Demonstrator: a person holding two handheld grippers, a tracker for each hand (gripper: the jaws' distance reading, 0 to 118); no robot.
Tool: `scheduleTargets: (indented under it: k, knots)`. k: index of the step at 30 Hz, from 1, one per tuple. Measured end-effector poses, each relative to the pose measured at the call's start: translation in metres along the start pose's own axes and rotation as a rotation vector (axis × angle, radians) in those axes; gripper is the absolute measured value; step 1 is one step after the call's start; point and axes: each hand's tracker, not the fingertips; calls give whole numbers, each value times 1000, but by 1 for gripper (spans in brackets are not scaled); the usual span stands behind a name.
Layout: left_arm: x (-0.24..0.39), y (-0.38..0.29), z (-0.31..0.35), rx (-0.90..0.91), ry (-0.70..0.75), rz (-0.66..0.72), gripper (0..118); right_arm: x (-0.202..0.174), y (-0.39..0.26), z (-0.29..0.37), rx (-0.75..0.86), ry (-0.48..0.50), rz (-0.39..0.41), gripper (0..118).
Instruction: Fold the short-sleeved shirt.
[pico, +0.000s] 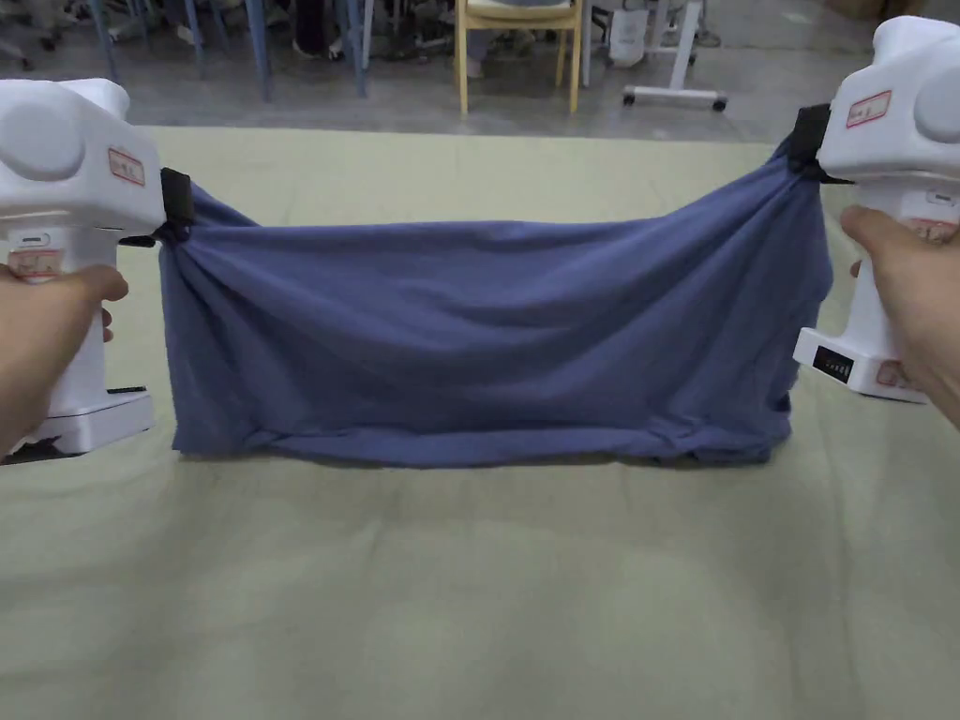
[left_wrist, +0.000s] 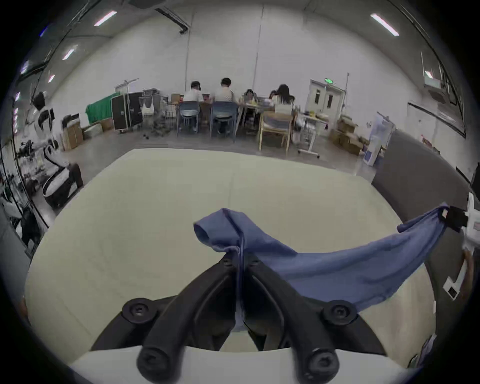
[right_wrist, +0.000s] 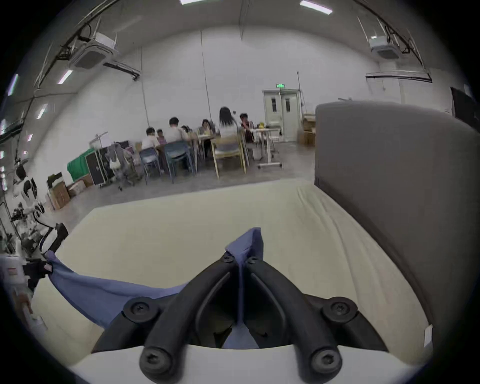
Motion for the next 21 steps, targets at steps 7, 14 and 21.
scheduleTargets:
  k: [7,14,21]
  knots:
    - [-12,-66,59,-11,-85,-14,0,35,-81,74,-28,81,21,4]
    - [-21,-201,161,-54,-92,-19,0,75,-214,213,-139,126,-40,4]
    - [-24,-306,257,-152,-92,11,0,103,-310,337,-218,109,-93,4]
